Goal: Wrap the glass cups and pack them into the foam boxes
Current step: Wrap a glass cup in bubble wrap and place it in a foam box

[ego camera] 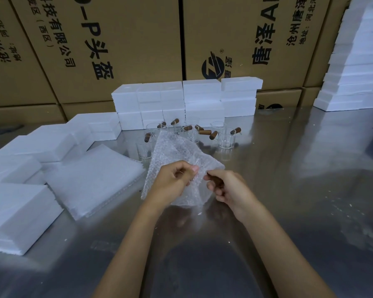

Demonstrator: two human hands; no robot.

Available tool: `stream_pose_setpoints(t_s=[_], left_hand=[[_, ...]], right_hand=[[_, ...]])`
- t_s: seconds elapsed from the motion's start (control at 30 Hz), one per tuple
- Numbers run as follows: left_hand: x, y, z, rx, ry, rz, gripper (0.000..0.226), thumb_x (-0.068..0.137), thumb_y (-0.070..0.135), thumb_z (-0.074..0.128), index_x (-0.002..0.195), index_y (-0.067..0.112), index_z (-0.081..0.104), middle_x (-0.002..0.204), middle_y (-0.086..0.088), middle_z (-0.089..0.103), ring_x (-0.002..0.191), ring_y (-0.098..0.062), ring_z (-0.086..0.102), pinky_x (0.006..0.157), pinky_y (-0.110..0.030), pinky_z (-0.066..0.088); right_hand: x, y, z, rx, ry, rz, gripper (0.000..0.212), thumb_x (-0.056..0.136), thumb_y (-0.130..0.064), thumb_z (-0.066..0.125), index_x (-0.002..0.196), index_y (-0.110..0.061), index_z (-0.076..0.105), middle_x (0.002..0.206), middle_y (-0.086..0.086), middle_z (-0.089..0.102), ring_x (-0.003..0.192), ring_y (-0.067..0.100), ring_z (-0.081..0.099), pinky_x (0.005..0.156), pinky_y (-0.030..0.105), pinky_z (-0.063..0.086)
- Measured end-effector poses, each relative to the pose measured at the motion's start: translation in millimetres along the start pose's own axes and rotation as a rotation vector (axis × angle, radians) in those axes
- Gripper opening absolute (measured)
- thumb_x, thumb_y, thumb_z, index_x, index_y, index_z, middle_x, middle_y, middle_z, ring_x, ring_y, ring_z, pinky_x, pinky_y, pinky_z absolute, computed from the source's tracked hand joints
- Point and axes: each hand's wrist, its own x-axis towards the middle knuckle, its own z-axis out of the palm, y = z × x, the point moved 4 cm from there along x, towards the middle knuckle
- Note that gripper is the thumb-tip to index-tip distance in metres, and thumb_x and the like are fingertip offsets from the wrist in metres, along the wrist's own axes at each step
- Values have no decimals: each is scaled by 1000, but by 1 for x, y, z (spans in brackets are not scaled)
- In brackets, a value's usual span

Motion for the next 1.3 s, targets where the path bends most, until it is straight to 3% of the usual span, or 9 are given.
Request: stream_pose_setpoints(t_s=[0.33,0.5,0.6,0.73,0.87,0.97,1.07,1.17,1.3], left_hand=[[-3,11,-8,81,188,168,8,96,21,67,88,21,70,85,17,70,82,0,62,76,-12,46],[-1,10,-4,68,147,123,13,94,11,67,85,19,69,81,18,69,78,-2,61,84,-36,53],[-2,9,-3,78,158,93,19,95,12,66,81,24,67,79,21,67,77,0,60,83,-33,52],[-5,14,-1,88,140,57,19,96,10,63,81,20,66,73,19,64,74,1,58,82,-30,50],[-9,22,8,44,-34,-9,22,99,6,58,78,13,62,66,5,59,62,-4,52,71,-23,45],[-15,26,15,-89,-151,-62,21,100,5,56,80,7,61,68,-9,58,57,-7,52,62,-17,45],[-15,29,14,-173,-160,-42,19,99,8,57,82,6,63,75,-14,58,64,-15,51,65,-24,46],[-12,31,8,-284,-137,10,20,95,17,64,75,17,67,66,2,58,60,-12,50,65,-24,45],[-12,34,3,-270,-130,107,15,91,25,67,76,24,70,68,7,57,61,-10,50,62,-20,46]], right_hand=[[-3,0,11,305,-266,27,15,89,-15,66,97,-5,72,90,9,72,73,12,65,59,19,50],[0,-2,17,613,-286,-8,23,78,-7,67,100,-1,67,92,14,67,89,21,63,75,26,60],[3,-1,15,613,-258,-47,15,87,-1,59,100,1,65,88,13,67,83,18,64,75,26,59],[5,0,11,555,-229,-62,14,94,1,52,92,1,66,82,10,66,80,16,64,77,26,59],[5,-1,14,499,-245,-119,26,93,3,52,116,11,60,102,17,64,96,24,61,98,33,51],[1,-5,17,382,-280,-203,33,93,1,54,123,12,58,100,17,68,89,24,64,87,40,51],[0,-3,15,165,-163,-274,23,97,-1,55,117,3,66,98,13,72,85,19,68,76,31,52],[1,-6,12,-92,-20,-406,16,96,-4,60,100,-13,72,93,-5,77,88,5,70,77,19,51],[-4,-10,8,-391,42,-581,31,94,-5,63,80,-33,65,74,-17,69,79,-2,64,76,20,50]])
